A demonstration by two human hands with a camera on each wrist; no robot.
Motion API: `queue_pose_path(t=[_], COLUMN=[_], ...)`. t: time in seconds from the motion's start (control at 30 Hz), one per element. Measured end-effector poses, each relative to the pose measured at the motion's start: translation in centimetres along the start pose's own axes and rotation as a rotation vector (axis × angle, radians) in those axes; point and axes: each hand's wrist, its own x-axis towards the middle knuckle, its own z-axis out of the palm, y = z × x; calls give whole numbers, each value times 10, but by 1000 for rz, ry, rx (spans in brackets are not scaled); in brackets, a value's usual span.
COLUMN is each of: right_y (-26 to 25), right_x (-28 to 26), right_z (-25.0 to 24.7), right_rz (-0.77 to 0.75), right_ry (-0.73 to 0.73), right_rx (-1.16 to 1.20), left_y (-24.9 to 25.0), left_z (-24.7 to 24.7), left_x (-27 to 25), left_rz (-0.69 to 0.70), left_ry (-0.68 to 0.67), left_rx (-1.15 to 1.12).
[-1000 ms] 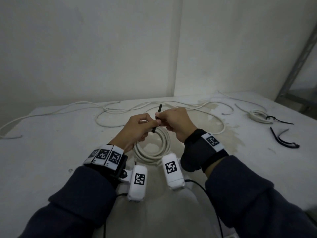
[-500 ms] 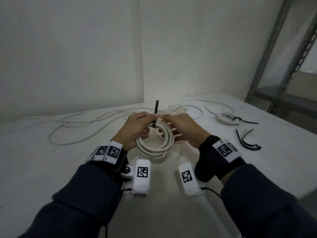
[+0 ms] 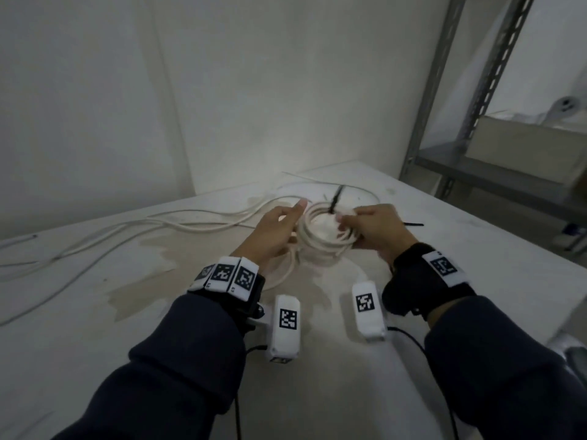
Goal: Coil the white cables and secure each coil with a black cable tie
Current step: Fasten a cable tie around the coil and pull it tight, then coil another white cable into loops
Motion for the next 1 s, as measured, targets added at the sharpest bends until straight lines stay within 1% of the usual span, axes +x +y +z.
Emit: queue_pose_path(t=[0.07, 0.13, 0.2, 0.23, 0.3, 0.33, 0.37, 0.4, 0.43, 0.47, 0.5, 0.57, 0.6, 0.63, 0.67, 0.73, 0.77, 0.8, 0.83, 0.87, 0.93, 0.97, 1.0], right_y=[10, 19, 20, 18, 13, 14, 16, 23, 29, 32, 35, 36, 35, 33, 31, 24, 24, 21, 22, 21, 18, 14, 10], right_x=[32, 59, 78, 78, 82, 79, 79, 86, 90, 94, 98, 100, 99, 95, 89, 86, 84, 82, 84, 81, 81, 80, 77], right_z=[-21, -40, -49, -52, -59, -58, -61, -65, -68, -71, -73, -75, -75, -74, -71, -70, -70, -69, -71, -71, -66, -61, -55], right_rz=[59, 97, 104, 96, 96, 112, 136, 162, 150, 147, 136, 100, 119, 194, 220, 169, 186, 207, 217, 208, 219, 227, 203], right_ry=[154, 279, 390, 394, 434, 503, 525, 516, 474, 473, 502, 499, 538, 550, 547, 473, 420, 410, 413, 460, 546, 560, 551], right_rx=[-1, -5, 82, 77, -27, -202, -383, -439, -446, -455, -464, -401, -259, -219, -217, -393, -495, -496, -407, -354, -375, -429, -510], left_y=[-6, -12, -16, -17, -19, -19, -20, -21, -22, -23, -24, -24, -24, -25, -25, -26, -26, -27, -26, -25, -26, -28, -28], left_z=[-4, -7, -7, -7, -7, -7, -7, -6, -7, -6, -6, -6, -5, -5, -6, -6, -7, -8, -9, -9, -12, -14, -15], left_x=[5, 9, 16, 20, 26, 29, 32, 34, 36, 38, 40, 41, 42, 43, 44, 44, 44, 43, 41, 37, 31, 28, 25], left_rz=[-11, -21, -22, -19, -23, -25, -24, -20, -15, -12, -9, -19, -27, -33, -48, -94, -119, -139, -145, -140, -117, -96, -68], left_ry=[-23, -67, -83, -74, -63, -55, -40, -24, -5, 13, 31, 59, 69, 75, 76, 87, 94, 104, 118, 134, 156, 154, 147], left_rx=[168, 280, 373, 436, 572, 631, 673, 692, 701, 710, 711, 692, 681, 671, 656, 589, 518, 435, 349, 270, 128, 68, -10])
